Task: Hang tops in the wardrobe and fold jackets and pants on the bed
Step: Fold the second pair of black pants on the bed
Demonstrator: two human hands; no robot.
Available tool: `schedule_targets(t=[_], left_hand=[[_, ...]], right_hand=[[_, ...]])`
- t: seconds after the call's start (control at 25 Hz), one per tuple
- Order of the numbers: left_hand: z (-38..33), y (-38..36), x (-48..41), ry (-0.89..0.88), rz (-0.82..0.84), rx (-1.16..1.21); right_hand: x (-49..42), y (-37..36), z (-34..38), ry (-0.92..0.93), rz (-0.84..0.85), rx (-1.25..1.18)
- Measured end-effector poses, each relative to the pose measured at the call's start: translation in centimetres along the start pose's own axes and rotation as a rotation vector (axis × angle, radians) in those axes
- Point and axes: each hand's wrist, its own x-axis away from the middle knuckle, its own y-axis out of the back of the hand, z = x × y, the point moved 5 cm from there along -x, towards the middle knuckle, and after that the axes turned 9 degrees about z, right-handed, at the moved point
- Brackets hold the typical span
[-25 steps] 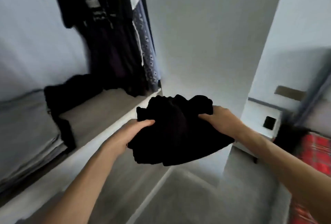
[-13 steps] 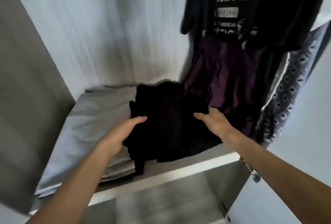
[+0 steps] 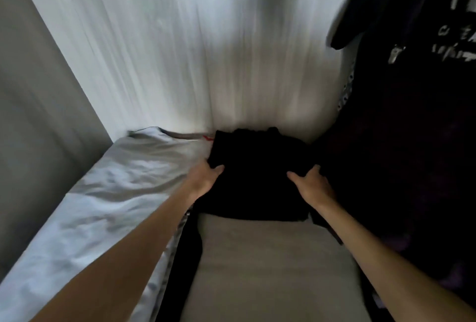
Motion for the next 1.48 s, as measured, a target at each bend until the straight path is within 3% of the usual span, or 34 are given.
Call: schedule_targets(t=[0.16,0.24,0.32,0.56,0.68,0.8,0.88,0.96,1.12,1.28,1.4,1.48], left_hand=[[-5.9,1.5,-1.4,-0.333,-0.309,-0.433],[-6.9,-1.0,-1.9,-0.393,-0.246,-0.610],[-4.6,-4.2,-2.8,-0.263,-0.109,-0.693],[-3.5,-4.7,-3.9,-0.136,-0.066,-0.683],[-3.3,-4.4,-3.9,-0.129,0.009,-0.643],[-3.1,-3.1,-3.5,-0.180,0.048,-0.554],[-2.9,-2.3,-2.4,-0.242,0.017,-0.573],[-3.1,-1.4,-0.2,-0.294,0.054,-0.632],[-5.8,-0.1,6.7,-0.402,0.292,-0.647],[-11.0,-4.2,17.0,-0.738,0.470,-0.553],[-13.3,-8.9,24.3,-0.889,0.618,-0.628],[-15.2,-12.4,30.7,-1.008,0.706,-0.705]], right_hand=[[-1.8,1.0,6.7,0.289,-0.278,0.432],[-2.8,-1.6,8.0,0.331,-0.188,0.609],[-4.2,-4.2,6.3,0.270,-0.061,0.689],[-6.9,-3.3,4.6,0.245,0.001,0.686],[-5.9,-2.5,4.6,0.235,-0.087,0.702],[-1.8,-2.7,5.8,0.465,-0.246,0.730],[0.9,-3.7,4.9,0.560,-0.145,0.749],[3.0,-3.2,2.8,0.463,-0.051,0.773],[10.9,0.6,0.5,0.388,-0.135,0.506],[23.5,2.9,-4.0,0.233,-0.090,0.023],[33.7,4.0,-7.9,0.103,0.012,0.026],[42.5,5.6,-11.6,0.026,-0.081,0.031]])
